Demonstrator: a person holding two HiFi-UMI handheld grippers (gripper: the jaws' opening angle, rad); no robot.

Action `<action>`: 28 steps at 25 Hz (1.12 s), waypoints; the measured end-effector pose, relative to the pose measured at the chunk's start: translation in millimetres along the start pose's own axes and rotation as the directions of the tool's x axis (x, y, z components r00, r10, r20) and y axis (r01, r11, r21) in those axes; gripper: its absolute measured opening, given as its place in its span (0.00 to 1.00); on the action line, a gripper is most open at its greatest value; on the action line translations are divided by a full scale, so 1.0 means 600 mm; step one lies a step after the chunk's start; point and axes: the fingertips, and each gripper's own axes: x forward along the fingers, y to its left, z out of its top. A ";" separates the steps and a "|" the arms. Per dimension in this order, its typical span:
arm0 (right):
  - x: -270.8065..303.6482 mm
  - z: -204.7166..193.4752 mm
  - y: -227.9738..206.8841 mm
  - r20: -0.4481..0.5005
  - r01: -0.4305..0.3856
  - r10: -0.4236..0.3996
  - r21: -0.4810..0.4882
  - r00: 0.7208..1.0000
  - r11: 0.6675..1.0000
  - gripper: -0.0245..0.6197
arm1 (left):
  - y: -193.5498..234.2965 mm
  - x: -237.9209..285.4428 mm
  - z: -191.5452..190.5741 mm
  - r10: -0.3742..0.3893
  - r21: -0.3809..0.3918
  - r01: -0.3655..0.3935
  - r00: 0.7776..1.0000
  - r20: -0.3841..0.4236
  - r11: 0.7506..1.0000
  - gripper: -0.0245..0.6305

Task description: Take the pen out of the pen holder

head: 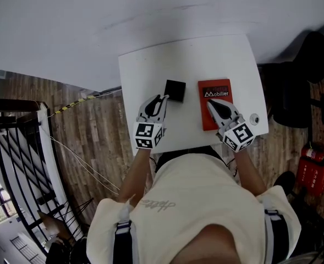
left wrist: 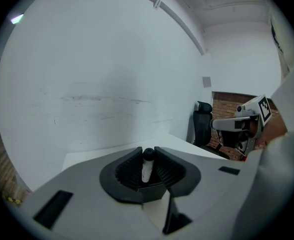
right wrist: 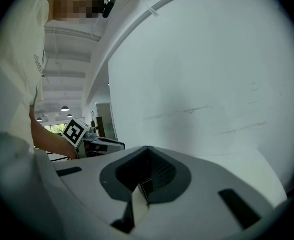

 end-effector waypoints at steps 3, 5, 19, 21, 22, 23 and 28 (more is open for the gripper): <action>-0.003 0.002 0.000 0.000 -0.002 0.002 -0.006 1.000 1.000 0.05 | -0.004 -0.009 0.012 0.000 0.010 -0.001 1.000 0.014 1.000 0.17; -0.005 0.004 0.002 -0.005 -0.008 0.008 -0.014 1.000 1.000 0.05 | -0.006 -0.016 0.019 0.002 0.010 -0.002 1.000 0.024 1.000 0.17; 0.006 0.024 0.016 0.003 -0.034 0.034 -0.045 0.999 0.998 0.05 | -0.005 -0.057 0.041 0.012 0.006 -0.013 0.999 0.052 1.000 0.17; 0.008 0.027 0.017 0.005 -0.035 0.035 -0.048 0.999 0.998 0.05 | -0.005 -0.060 0.043 0.011 0.006 -0.012 0.998 0.054 1.000 0.17; 0.008 0.027 0.015 0.004 -0.035 0.035 -0.048 0.999 0.998 0.05 | -0.006 -0.060 0.043 0.012 0.006 -0.012 0.998 0.055 1.000 0.17; 0.008 0.028 0.013 0.002 -0.035 0.035 -0.047 0.999 0.998 0.05 | -0.006 -0.059 0.044 0.013 0.005 -0.013 0.998 0.056 1.000 0.17; 0.006 0.026 0.007 -0.001 -0.040 0.040 -0.054 0.999 0.998 0.05 | -0.006 -0.061 0.050 0.023 0.001 -0.023 0.998 0.060 1.000 0.17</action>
